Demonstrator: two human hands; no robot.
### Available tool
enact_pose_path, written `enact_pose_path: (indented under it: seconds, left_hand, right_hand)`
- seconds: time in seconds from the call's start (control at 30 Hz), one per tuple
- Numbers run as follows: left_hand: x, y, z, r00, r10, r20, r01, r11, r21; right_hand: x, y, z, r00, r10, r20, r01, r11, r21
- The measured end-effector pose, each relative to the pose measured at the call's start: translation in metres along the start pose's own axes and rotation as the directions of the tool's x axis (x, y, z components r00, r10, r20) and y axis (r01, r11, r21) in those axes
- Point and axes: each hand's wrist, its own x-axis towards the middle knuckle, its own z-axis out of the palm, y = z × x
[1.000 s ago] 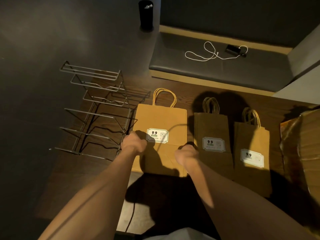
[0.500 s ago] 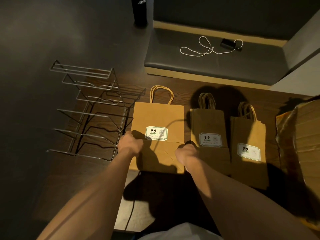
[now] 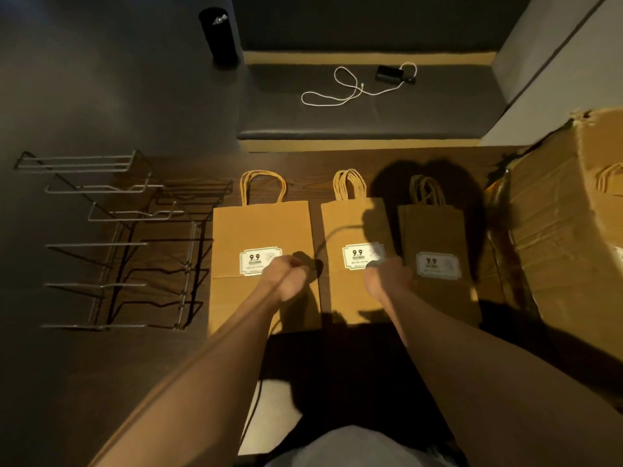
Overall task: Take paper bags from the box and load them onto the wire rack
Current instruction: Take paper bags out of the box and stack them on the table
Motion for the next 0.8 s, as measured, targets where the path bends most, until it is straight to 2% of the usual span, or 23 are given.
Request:
enact_pose_path:
  seconds: [0.1, 0.37, 0.53, 0.7, 0.8]
  left_hand:
    - [-0.003, -0.002, 0.044, 0.998, -0.038, 0.042, 0.038, 0.999, 0.005]
    - [-0.005, -0.002, 0.087, 0.982, -0.190, -0.019, 0.190, 0.982, -0.013]
    - [-0.003, -0.005, 0.091, 0.981, -0.196, -0.015, 0.196, 0.981, -0.004]
    - [0.000, 0.009, 0.081, 0.985, -0.172, 0.024, 0.162, 0.960, 0.229]
    - [-0.009, 0.046, 0.072, 0.999, -0.046, -0.026, 0.053, 0.910, 0.411]
  right_hand:
    - [0.013, 0.018, -0.008, 0.997, -0.015, 0.077, 0.010, 0.998, 0.064]
    - [0.025, 0.050, -0.023, 0.970, -0.035, 0.241, 0.000, 0.990, 0.143]
    - [0.022, 0.050, -0.024, 0.971, -0.025, 0.238, -0.014, 0.987, 0.162]
    - [0.015, 0.045, -0.034, 0.969, -0.008, 0.247, -0.031, 0.987, 0.156]
    - [0.014, 0.035, -0.055, 0.980, -0.076, 0.183, 0.043, 0.983, 0.178]
